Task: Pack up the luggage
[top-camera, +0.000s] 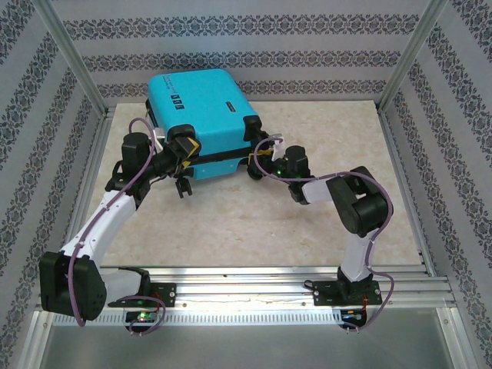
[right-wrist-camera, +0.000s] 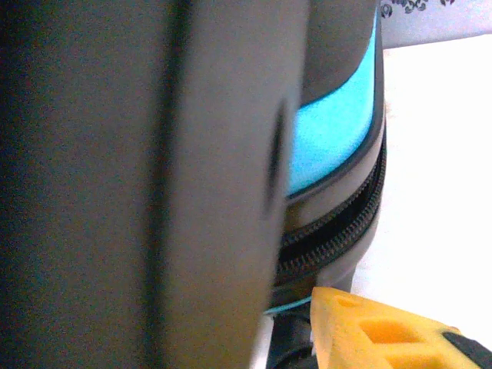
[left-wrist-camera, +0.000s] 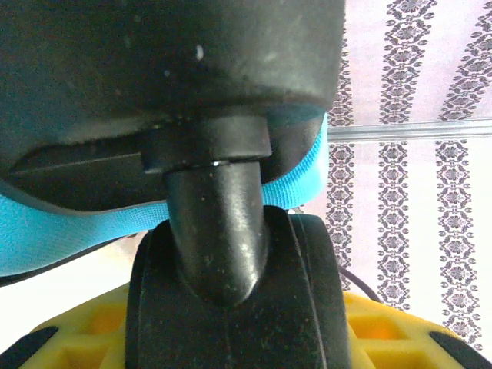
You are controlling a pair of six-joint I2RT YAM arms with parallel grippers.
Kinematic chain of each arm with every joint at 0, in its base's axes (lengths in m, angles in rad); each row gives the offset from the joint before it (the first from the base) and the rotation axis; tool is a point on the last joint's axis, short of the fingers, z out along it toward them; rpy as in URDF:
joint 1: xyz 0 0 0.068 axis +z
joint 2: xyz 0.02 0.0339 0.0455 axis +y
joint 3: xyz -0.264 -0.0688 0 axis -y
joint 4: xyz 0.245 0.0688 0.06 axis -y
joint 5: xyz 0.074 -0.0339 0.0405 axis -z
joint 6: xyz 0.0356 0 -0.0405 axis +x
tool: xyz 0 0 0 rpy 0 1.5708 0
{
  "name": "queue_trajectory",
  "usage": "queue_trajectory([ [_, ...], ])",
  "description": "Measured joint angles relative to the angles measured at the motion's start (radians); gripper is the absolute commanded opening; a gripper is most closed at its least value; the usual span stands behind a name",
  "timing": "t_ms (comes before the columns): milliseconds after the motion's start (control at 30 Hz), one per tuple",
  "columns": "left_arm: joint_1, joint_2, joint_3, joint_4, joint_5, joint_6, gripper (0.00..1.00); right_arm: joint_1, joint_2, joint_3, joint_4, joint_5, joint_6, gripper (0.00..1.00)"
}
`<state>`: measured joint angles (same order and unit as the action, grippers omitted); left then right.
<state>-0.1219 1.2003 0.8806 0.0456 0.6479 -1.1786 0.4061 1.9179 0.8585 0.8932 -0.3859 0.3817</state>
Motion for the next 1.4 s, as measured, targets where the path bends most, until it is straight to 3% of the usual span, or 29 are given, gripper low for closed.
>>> queue_trajectory([
  [467,0.014,0.000,-0.020,0.067,0.003,-0.062,0.00,-0.005,0.035,0.081,-0.068,-0.020,0.048,0.18],
  [600,0.023,0.000,-0.027,0.076,0.011,-0.068,0.00,-0.005,0.038,0.085,-0.075,-0.030,0.061,0.00],
  [1133,0.063,-0.007,-0.095,0.149,0.085,-0.101,0.00,-0.038,0.041,0.068,-0.015,-0.129,0.092,0.00],
  [1400,0.102,-0.084,-0.224,0.178,0.150,-0.044,0.12,-0.037,-0.036,-0.068,0.013,-0.154,0.093,0.00],
])
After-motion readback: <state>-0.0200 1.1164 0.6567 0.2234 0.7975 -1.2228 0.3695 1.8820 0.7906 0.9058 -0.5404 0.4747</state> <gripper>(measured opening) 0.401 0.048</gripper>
